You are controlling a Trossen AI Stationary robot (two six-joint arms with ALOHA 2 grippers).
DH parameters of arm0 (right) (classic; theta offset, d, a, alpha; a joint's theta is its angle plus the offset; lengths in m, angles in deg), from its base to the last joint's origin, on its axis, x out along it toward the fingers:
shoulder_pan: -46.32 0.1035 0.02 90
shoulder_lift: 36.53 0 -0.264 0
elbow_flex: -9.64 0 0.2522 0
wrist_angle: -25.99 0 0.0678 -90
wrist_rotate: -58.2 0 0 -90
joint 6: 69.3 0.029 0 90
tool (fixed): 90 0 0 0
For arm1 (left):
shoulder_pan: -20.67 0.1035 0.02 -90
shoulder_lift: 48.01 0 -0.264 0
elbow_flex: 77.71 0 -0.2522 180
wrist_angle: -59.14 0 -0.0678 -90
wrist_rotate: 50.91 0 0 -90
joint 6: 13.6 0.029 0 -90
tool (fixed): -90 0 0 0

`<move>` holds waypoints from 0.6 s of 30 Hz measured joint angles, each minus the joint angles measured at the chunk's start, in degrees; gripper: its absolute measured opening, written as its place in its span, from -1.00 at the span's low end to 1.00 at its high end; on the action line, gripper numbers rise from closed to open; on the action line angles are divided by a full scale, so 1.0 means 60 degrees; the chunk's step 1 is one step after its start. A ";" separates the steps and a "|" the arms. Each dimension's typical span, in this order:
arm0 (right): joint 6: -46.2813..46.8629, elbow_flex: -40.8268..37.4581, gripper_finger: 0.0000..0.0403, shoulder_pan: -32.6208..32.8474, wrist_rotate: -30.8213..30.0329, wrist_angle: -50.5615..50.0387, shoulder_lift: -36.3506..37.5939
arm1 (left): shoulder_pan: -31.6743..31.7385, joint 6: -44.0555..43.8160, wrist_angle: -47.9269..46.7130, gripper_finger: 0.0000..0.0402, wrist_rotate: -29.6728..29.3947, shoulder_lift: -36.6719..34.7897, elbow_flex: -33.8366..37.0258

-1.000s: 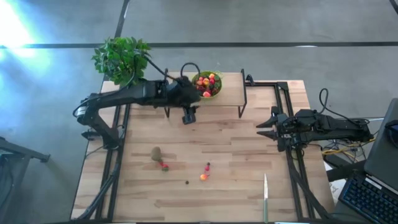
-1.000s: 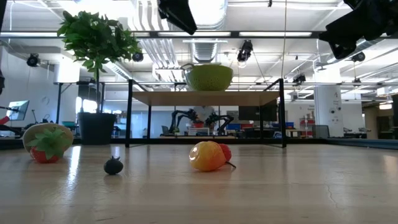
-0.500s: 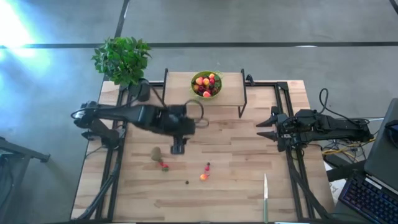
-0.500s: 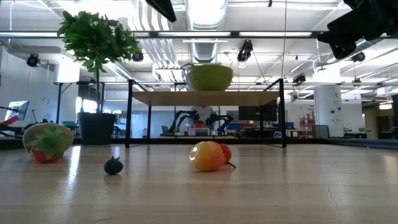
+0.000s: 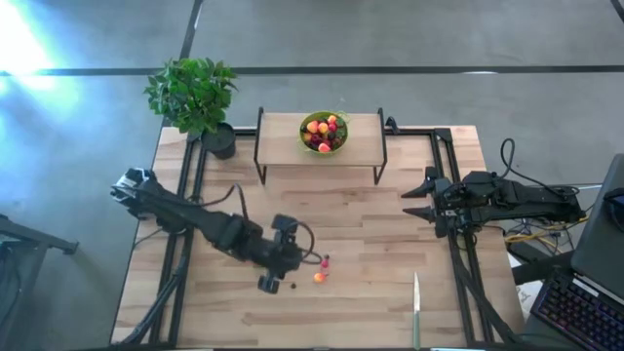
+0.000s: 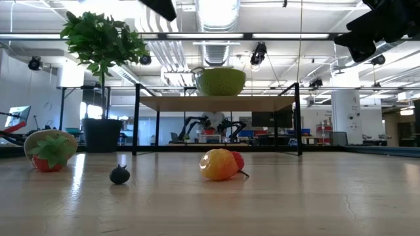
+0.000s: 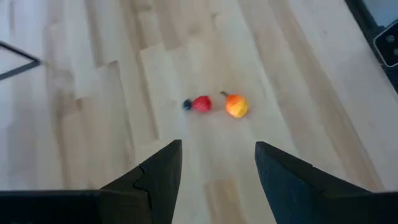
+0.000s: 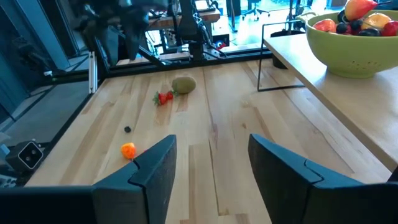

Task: Pick & Place Fruit
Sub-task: Put the blueberry into the green strainer bowl on the shelf

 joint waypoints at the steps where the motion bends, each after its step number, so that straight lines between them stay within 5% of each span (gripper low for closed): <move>1: 0.0000 0.0000 -0.02 0.0000 0.0002 0.0000 -0.0001 | -0.0060 -0.0006 0.0318 0.04 0.0002 0.0000 0.0262; 13: 0.0000 0.0000 0.03 0.0000 0.0001 0.0000 -0.0002 | -0.0145 -0.0715 0.4798 0.04 0.2219 0.0004 0.3553; 18: 0.0000 0.0000 0.06 0.0001 0.0002 0.0000 0.0000 | -0.0141 -0.0930 0.5632 0.03 0.2317 0.0004 0.4396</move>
